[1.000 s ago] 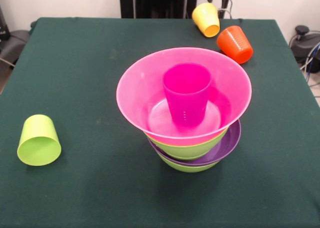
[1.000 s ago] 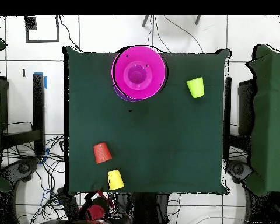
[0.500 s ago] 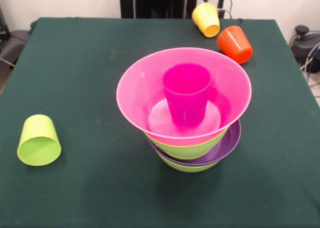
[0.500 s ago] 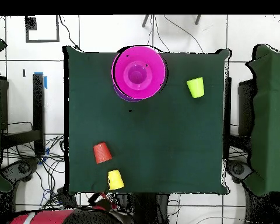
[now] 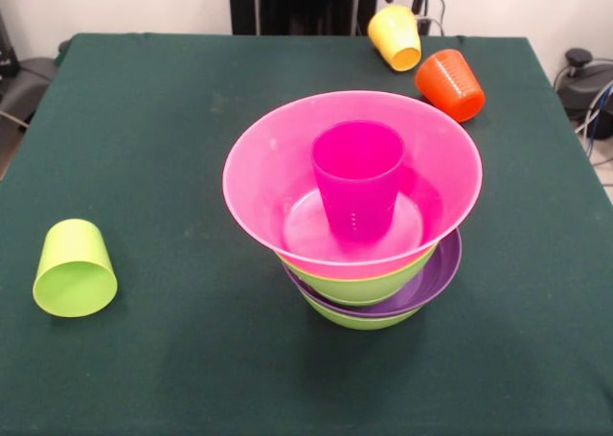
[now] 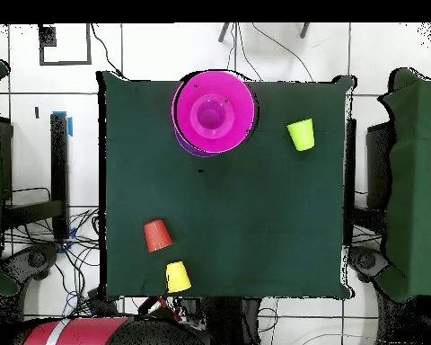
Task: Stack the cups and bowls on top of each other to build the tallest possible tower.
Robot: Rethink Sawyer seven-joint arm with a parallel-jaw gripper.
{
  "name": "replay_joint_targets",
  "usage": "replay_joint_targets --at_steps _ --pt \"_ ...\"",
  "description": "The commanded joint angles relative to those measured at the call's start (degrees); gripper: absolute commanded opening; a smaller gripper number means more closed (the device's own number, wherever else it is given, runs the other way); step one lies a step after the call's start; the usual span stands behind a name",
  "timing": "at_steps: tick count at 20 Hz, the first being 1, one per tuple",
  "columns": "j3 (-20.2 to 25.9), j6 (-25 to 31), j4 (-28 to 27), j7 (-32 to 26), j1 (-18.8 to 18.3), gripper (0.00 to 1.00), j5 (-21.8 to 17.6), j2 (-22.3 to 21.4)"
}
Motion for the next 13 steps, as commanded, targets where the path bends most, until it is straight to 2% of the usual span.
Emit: replay_joint_targets --at_steps 1,9,13 --pt "2.6 -6.1 -6.3 8.9 -0.4 1.0 -1.3 2.7" --pt "3.3 -10.0 -5.5 11.0 -0.9 1.0 -0.6 1.6" --pt "3.6 -11.9 -5.7 11.0 -2.1 1.0 -1.7 2.0"
